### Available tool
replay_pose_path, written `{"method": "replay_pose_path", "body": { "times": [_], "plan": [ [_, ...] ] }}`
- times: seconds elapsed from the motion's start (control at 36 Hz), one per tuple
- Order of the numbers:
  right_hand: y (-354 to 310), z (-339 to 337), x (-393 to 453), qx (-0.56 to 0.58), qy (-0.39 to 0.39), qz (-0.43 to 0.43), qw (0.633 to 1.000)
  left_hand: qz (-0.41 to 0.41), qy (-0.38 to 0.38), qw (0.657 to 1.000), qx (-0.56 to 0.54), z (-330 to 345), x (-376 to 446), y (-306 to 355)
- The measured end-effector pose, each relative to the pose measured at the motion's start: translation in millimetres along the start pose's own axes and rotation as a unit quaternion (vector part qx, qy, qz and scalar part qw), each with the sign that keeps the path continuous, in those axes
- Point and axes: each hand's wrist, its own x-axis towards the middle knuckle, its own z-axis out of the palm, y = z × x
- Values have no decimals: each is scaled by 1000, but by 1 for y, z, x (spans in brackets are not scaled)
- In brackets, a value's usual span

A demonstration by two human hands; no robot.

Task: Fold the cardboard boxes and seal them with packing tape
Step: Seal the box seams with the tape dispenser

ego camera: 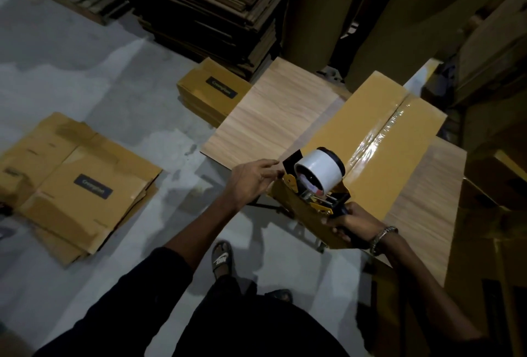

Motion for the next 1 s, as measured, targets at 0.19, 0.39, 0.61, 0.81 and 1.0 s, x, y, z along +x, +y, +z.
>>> {"method": "replay_pose_path", "body": {
  "times": [0.19,0.39,0.61,0.81,1.0],
  "plan": [
    [-2,-2,0,4,5,7,1000,96,-90,991,-13,6,16,-1],
    [5,-4,1,12,2,-4,1000,75,-74,994,18,8,8,-12],
    [50,-28,-20,60,6,2,998,65,-88,994,-13,2,6,-3],
    [51,-25,-23,27,13,9,1000,115,-117,985,47,-14,24,27],
    [44,-25,-24,48,23,10,999,182,-109,977,-16,25,19,26]
  ]
}}
